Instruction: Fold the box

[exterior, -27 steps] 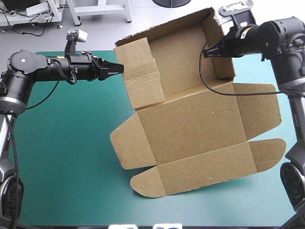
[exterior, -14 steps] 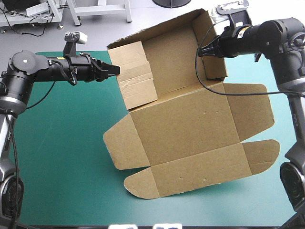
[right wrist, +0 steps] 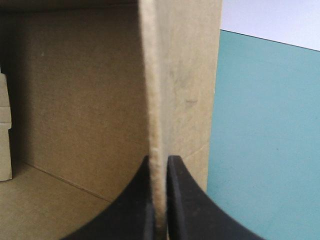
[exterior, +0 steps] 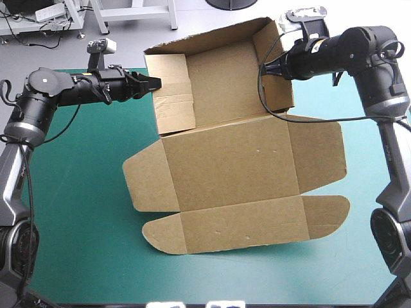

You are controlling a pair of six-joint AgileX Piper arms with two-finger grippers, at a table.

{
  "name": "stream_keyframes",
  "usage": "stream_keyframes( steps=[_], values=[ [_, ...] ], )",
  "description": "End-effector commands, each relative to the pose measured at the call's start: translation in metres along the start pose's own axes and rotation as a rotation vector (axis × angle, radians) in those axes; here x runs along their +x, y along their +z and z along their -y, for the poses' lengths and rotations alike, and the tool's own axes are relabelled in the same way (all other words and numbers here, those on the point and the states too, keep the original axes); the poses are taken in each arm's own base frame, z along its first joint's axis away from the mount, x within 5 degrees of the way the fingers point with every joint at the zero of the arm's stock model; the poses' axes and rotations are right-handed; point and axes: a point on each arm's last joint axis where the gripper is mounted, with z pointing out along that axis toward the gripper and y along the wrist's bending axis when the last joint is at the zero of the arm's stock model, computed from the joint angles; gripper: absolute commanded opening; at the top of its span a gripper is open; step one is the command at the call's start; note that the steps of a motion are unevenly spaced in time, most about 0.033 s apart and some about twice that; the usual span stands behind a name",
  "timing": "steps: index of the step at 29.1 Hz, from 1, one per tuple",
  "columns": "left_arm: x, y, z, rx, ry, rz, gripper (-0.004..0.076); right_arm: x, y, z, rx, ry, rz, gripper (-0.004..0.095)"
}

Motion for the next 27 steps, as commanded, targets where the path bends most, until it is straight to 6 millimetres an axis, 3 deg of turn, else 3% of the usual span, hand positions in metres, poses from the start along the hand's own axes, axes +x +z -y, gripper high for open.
stream_keyframes(
  steps=[1, 3, 5, 6, 13, 20, 27],
  values=[
    [-0.019, -0.012, 0.029, 0.053, 0.01, 0.142, 0.0186, -0.013, -0.025, -0.028, -0.155, 0.026, 0.136, -0.0013],
    [-0.019, -0.009, 0.032, 0.05, 0.015, 0.153, 0.0137, -0.012, -0.022, -0.035, -0.172, 0.016, 0.127, -0.0009],
    [-0.018, -0.003, 0.038, 0.05, 0.029, 0.16, 0.0015, -0.011, -0.017, -0.043, -0.19, 0.002, 0.113, -0.0009],
    [-0.017, 0.0, 0.041, 0.043, 0.044, 0.152, -0.0004, -0.009, -0.014, -0.047, -0.2, -0.004, 0.095, -0.0009],
    [-0.006, 0.009, 0.046, -0.042, 0.07, 0.05, -0.0006, 0.003, -0.001, -0.044, -0.169, 0.016, -0.051, -0.0009],
    [0.0, 0.006, 0.044, -0.123, 0.091, -0.086, -0.0006, 0.005, 0.003, -0.044, -0.174, 0.068, -0.071, -0.0009],
    [0.002, -0.001, 0.035, -0.262, 0.114, -0.211, -0.0006, 0.022, 0.04, -0.037, -0.171, 0.097, -0.187, -0.0004]
  ],
)
